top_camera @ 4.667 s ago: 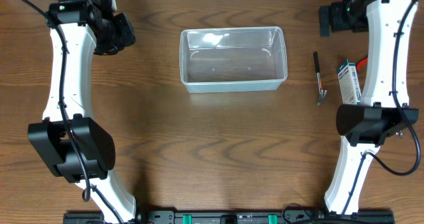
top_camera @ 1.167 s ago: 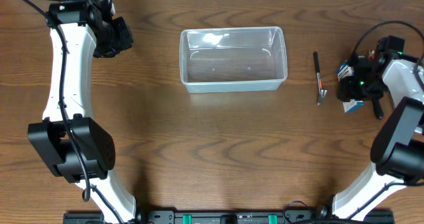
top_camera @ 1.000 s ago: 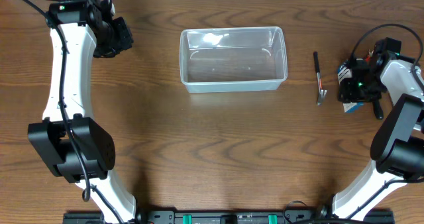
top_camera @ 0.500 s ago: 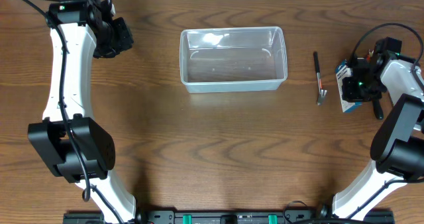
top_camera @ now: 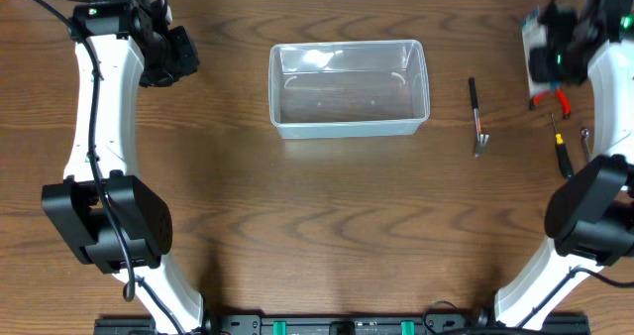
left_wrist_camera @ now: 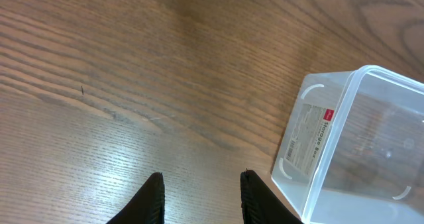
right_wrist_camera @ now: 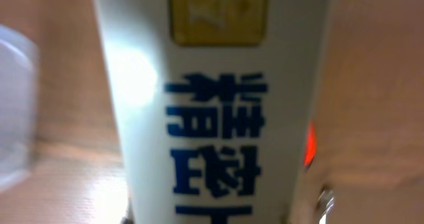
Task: Pack container
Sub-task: 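Carry the box left with the right gripper, lower it into the container, release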
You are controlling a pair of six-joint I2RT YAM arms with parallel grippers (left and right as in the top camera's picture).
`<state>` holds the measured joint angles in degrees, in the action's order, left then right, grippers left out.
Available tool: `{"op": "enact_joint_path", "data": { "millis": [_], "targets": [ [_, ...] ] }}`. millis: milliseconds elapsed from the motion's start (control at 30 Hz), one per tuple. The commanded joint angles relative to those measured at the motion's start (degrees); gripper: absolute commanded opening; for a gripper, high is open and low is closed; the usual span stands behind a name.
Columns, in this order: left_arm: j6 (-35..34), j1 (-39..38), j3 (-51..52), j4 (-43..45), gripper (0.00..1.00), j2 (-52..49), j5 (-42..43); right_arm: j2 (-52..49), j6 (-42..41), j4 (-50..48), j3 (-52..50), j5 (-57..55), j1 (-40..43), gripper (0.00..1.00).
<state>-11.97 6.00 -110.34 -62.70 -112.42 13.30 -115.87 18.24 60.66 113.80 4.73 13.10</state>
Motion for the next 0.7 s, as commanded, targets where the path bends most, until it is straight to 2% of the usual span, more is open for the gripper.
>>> {"op": "enact_joint_path", "data": {
  "millis": [0,133,233,467,667],
  "targets": [
    [0.55,0.20,0.42,-0.22,0.27,0.33,-0.55,0.48,-0.55,1.68,9.90,1.53,-5.38,0.12],
    [0.55,0.20,0.42,-0.22,0.27,0.33,-0.55,0.48,-0.31,2.23,18.49,1.57,-12.61,0.11],
    [0.55,0.20,0.42,-0.24,0.27,0.33,-0.55,0.48,1.16,1.90,21.14,1.57,-18.25,0.11],
    [0.55,0.20,0.42,-0.24,0.27,0.33,-0.55,-0.17,4.68,1.29,19.58,1.75,-30.47,0.15],
    [0.55,0.20,0.42,-0.26,0.27,0.33,-0.55,-3.82,6.32,2.54,18.49,1.70,-35.67,0.14]
  ]
}}
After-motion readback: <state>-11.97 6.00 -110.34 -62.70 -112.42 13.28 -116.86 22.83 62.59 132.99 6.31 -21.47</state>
